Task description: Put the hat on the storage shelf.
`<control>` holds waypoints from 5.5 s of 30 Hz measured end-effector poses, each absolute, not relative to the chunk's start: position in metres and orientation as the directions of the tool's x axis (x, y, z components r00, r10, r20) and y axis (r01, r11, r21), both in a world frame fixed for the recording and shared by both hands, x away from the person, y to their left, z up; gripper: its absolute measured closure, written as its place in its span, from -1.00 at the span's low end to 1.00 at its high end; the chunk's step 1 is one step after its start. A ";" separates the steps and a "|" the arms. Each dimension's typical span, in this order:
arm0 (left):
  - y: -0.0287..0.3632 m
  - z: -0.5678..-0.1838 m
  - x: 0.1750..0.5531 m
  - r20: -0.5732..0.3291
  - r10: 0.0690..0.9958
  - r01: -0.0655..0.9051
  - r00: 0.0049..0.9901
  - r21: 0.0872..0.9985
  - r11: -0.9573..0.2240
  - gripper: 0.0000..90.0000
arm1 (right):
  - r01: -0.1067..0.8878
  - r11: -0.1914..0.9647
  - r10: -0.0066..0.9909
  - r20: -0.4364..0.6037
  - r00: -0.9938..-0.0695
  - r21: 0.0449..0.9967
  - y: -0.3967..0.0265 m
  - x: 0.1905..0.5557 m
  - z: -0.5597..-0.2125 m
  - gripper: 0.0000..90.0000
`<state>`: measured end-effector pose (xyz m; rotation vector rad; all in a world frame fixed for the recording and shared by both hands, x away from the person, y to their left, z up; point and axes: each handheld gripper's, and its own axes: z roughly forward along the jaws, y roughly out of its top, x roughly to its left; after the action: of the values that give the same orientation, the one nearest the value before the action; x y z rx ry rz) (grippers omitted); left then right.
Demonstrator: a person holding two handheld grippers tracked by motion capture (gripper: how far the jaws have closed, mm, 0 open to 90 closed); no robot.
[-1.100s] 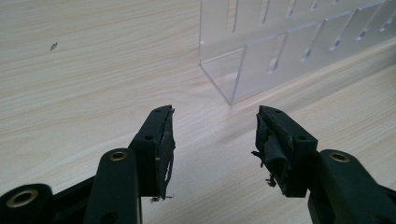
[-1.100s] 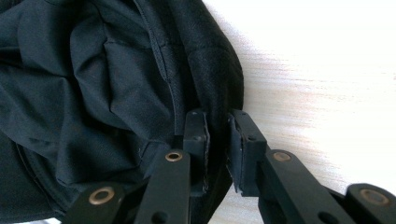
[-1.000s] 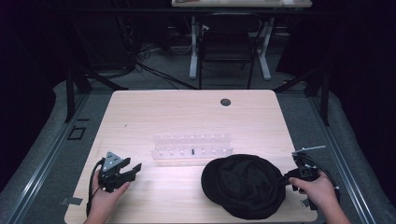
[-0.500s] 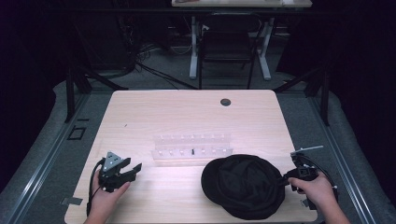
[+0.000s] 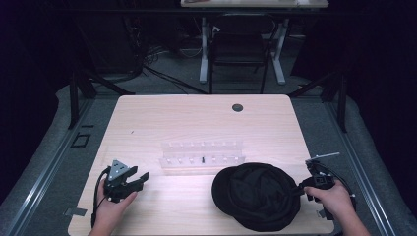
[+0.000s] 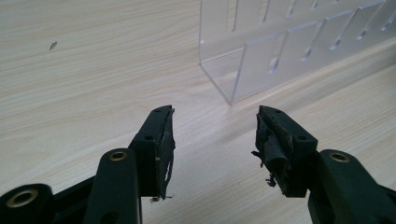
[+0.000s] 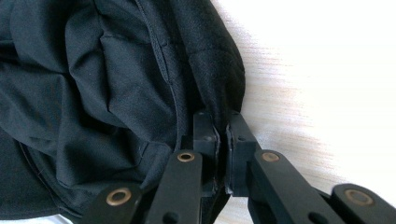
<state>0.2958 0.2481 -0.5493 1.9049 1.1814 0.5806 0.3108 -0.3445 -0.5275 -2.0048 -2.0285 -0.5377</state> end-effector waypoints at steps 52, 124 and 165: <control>0.248 -0.550 0.296 -0.026 0.889 0.522 0.457 0.817 -0.245 0.05 | 0.986 -0.059 0.778 0.626 -0.052 0.155 -0.350 0.303 -0.476 0.96; 0.248 -0.550 0.296 -0.025 0.890 0.524 0.456 0.816 -0.245 0.05 | 0.945 -0.030 0.785 0.593 -0.180 0.326 -0.310 0.308 -0.314 0.96; 0.248 -0.550 0.296 -0.030 0.889 0.523 0.457 0.817 -0.241 0.05 | 0.910 -0.106 0.518 0.804 -0.293 0.400 -0.268 0.348 -0.301 0.96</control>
<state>0.2961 0.2485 -0.5495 1.9071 1.1847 0.5789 0.3484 -0.2685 -0.3008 -1.5642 -1.7828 -1.3679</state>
